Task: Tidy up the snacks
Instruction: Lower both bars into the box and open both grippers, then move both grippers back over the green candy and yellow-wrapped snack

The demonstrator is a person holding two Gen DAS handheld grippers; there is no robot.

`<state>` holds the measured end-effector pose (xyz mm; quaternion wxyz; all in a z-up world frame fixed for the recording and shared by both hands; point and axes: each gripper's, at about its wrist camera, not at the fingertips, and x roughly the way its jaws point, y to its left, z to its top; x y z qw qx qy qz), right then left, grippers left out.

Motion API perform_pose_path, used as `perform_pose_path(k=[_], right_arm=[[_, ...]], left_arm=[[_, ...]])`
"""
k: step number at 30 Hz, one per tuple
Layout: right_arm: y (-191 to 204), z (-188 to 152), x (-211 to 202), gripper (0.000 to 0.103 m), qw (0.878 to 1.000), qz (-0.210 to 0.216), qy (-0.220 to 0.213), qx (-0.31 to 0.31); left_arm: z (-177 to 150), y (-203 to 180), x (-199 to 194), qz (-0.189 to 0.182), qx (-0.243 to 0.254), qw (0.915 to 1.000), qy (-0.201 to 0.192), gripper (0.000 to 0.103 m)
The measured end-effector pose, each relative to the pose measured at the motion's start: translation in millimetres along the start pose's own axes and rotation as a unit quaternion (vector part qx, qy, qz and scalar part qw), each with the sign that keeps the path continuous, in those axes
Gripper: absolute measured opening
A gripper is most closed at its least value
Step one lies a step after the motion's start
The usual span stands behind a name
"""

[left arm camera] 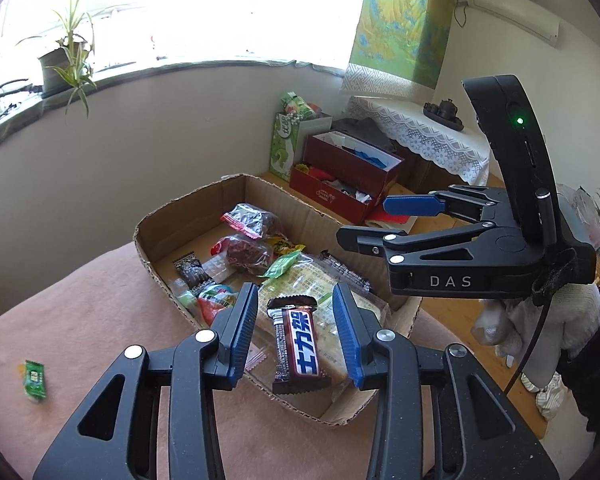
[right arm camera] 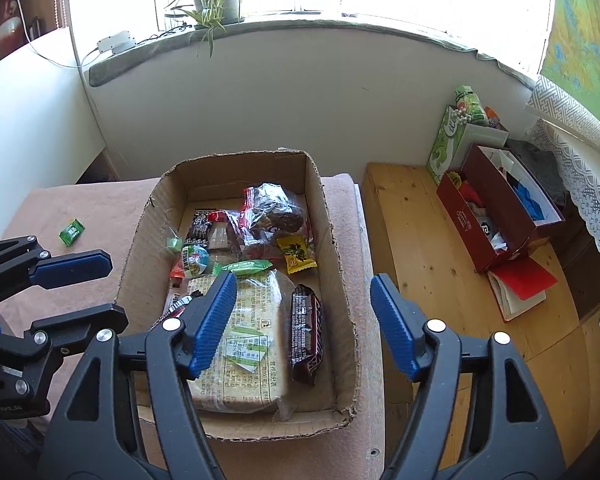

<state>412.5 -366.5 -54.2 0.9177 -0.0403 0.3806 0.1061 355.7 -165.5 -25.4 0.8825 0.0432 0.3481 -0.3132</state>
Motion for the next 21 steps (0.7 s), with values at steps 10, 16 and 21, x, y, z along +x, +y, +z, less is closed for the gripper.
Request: perform_pose_path(k=[10,16,21], right_arm=[[19.7,2.0,-7.9,0.072,1.0,0.006,-0.004,-0.008],[47.8,7.0,-16.0,0.072,0.999,0.024,-0.013,-0.026],[79.9,15.4,-21.4,0.072,0.998,0.049,-0.023,-0.04]], left_arm=[[-6.7,20.0,-20.0,0.014,-0.018,0.9997,-0.011,0.037],[-14.5,48.2,-38.7,0.039,-0.035,0.9985,-0.019,0.037],[-25.0,79.6,-57.3,0.063,-0.059,0.996,-0.024,0.037]])
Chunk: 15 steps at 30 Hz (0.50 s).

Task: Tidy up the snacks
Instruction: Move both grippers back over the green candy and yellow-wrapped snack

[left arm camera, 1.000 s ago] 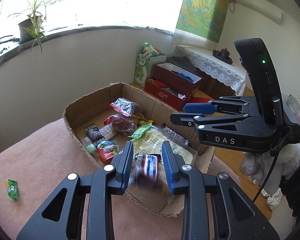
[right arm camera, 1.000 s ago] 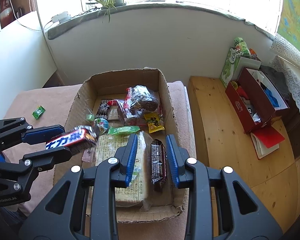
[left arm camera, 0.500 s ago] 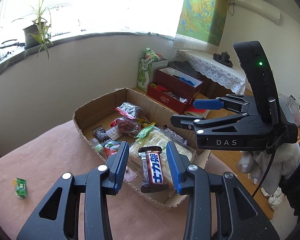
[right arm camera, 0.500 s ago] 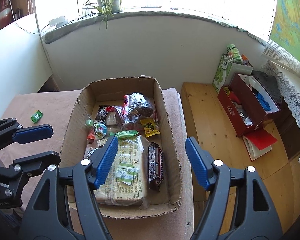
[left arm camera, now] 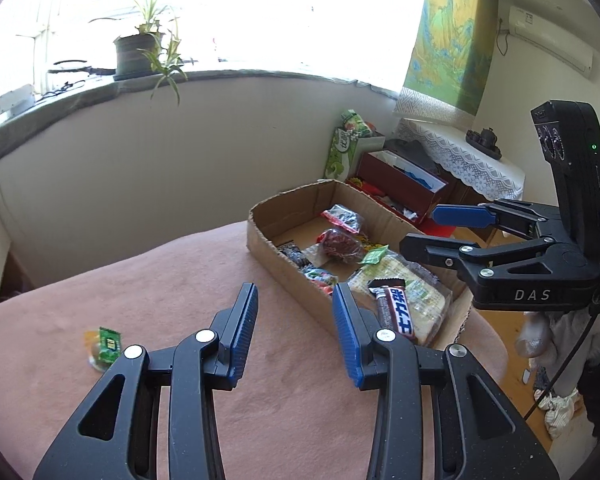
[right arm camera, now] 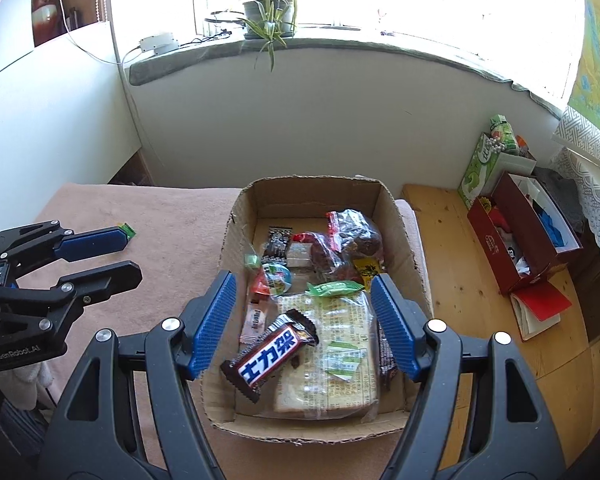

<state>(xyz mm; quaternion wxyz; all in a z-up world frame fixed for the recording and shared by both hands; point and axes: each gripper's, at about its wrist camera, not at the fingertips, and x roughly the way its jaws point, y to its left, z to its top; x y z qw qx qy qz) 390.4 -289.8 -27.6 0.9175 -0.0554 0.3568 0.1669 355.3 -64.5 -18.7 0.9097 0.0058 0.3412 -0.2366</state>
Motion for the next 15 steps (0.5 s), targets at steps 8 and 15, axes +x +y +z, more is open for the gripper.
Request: perform_pose_path(k=[8,15], right_arm=[[61.0,17.5,15.2,0.073,0.999,0.049,-0.002,-0.021],[113.3,33.8,47.8,0.073,0.996,0.083,0.014,-0.044]], left_arm=[[-13.8,68.6,-21.0,0.048,-0.053,0.9974,-0.005,0.037],[-25.7,135.7,-34.0,0.079,-0.126,0.9887,-0.018,0.037]])
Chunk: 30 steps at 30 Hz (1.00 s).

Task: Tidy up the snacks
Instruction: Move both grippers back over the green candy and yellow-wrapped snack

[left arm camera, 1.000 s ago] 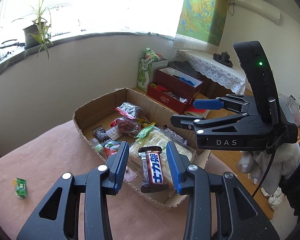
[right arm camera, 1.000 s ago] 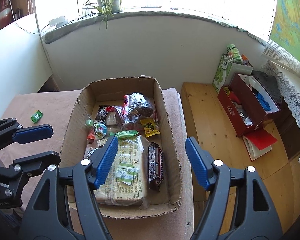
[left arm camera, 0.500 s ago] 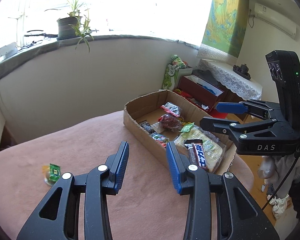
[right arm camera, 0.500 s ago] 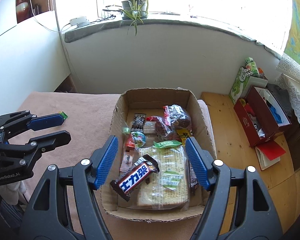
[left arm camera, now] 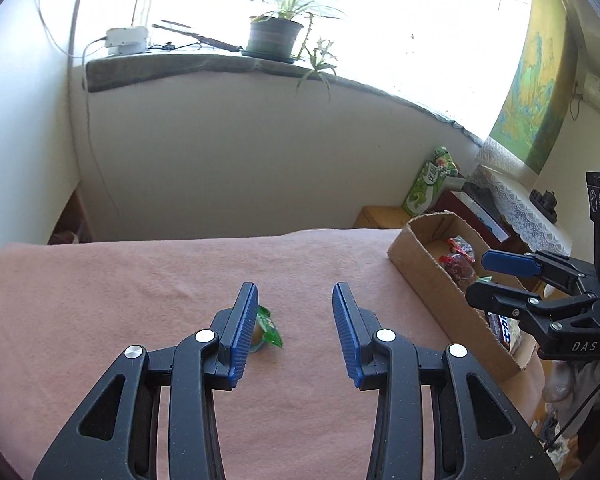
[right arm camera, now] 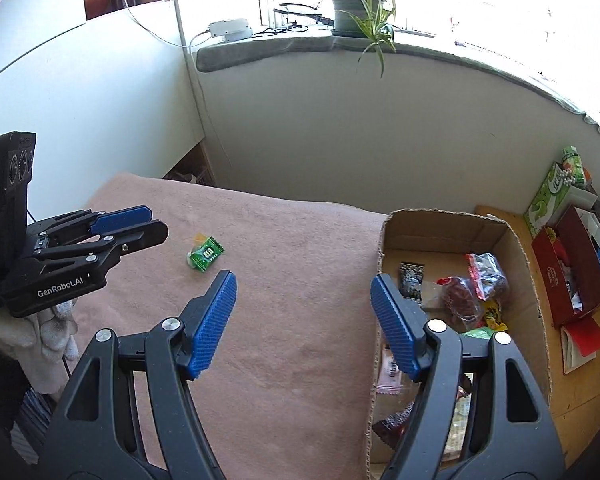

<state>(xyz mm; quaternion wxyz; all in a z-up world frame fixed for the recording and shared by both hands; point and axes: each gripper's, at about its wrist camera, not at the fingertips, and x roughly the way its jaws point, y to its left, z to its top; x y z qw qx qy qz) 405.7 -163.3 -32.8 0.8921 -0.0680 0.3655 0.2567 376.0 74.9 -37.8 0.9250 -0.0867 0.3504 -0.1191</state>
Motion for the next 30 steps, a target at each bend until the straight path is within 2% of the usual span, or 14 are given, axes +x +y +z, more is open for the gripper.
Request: perform_pose_path(k=[8,15,17,19,22,27,30], right_arm=[[26.7,18.0,63.3,0.073,0.998,0.043,0.042,0.008],[42.1,26.3,118.9,0.073,0.993,0.08,0.085,0.026],[46.6,27.5,132.2,0.068,0.991,0.088,0.097,0.031],[48.6,28.2,144.6,0.059,0.988,0.098,0.108,0.042],[49.1,27.4,160.0,0.051,0.984,0.116,0.123,0.059],[50.5,27.0,173.9,0.049,0.978,0.139,0.134,0.076],[52.5,25.6,182.9,0.048,0.977,0.14,0.145,0.075]], left_arm=[[-5.6,46.4,18.1,0.025,-0.036,0.9988,0.02,0.037],[-21.2,49.2,36.8,0.021,-0.02,0.9983,0.05,0.037],[-23.7,44.0,38.2,0.02,-0.009,0.9983,0.053,0.037],[-24.9,41.5,39.4,0.016,-0.003,0.9982,0.057,0.037],[-28.3,39.3,41.9,0.015,0.006,0.9978,0.064,0.037],[-34.6,36.6,50.0,0.018,0.02,0.9966,0.078,0.037],[-38.0,34.8,55.9,0.016,0.024,0.9958,0.087,0.037]])
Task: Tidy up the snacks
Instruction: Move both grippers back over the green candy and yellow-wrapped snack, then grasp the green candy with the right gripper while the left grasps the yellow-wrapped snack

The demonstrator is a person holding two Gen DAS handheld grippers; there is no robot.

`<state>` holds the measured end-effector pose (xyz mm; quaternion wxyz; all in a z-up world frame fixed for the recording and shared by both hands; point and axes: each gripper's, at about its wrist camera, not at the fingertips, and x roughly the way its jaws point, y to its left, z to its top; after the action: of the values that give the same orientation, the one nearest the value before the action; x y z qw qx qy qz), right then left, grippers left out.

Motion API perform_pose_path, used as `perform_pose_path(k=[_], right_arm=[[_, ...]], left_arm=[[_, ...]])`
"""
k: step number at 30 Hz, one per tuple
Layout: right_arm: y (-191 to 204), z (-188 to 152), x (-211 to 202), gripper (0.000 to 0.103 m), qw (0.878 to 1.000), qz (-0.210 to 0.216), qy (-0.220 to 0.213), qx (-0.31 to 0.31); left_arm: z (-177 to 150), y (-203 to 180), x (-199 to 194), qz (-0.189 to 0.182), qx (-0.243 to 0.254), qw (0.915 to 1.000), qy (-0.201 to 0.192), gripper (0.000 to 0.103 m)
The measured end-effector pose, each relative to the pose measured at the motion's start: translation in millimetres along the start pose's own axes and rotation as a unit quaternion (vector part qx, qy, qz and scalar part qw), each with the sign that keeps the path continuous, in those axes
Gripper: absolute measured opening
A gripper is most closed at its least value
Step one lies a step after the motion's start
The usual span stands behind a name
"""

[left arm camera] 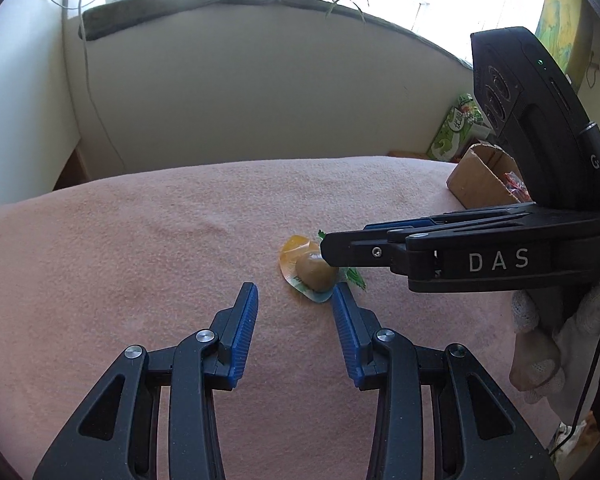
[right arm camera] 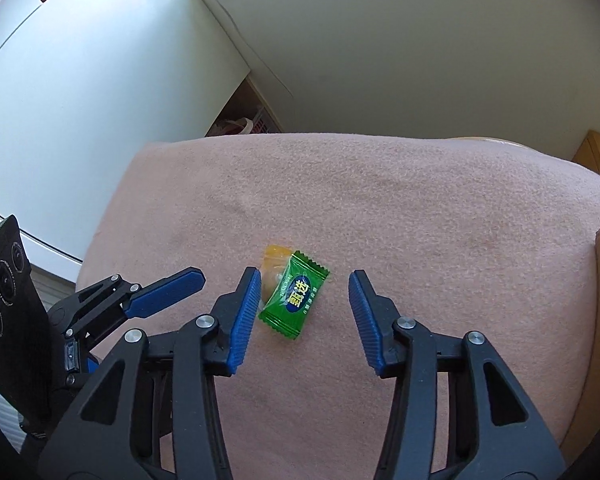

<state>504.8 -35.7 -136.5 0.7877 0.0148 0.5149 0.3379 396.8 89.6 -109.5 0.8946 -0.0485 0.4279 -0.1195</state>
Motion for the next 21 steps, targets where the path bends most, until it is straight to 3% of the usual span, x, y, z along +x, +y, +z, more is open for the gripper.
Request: perform_pose_path(k=[3,12,16,20,21], right_arm=[[-0.7,1.0,12.1,0.041,1.0,0.004,0.012,0.002],[-7.6,1.8,14.1,0.035,1.0,-0.026,0.011,-0.013],[-12.5,-0.3,9.9,0.034,1.0,-0.019,0.013,-0.016],[-4.6,-0.8,15.0,0.032,0.998,-0.048,0.016,-0.039],[-1.7,-1.1,16.4,0.025,0.997,-0.064,0.018,-0.048]], left_arm=[[-2.0,-4.7,4.4,-0.001,0.011,0.9999,0.007,0.037],[-2.1,-12.1,17.6,0.0,0.02,0.9996,0.02,0.037],[-0.6,-10.9,17.7,0.003,0.017,0.9997,0.02,0.037],[0.7,-9.0,19.5,0.002,0.016,0.9996,0.022,0.037],[0.7,-8.8,19.1,0.002,0.017,0.9996,0.021,0.037]])
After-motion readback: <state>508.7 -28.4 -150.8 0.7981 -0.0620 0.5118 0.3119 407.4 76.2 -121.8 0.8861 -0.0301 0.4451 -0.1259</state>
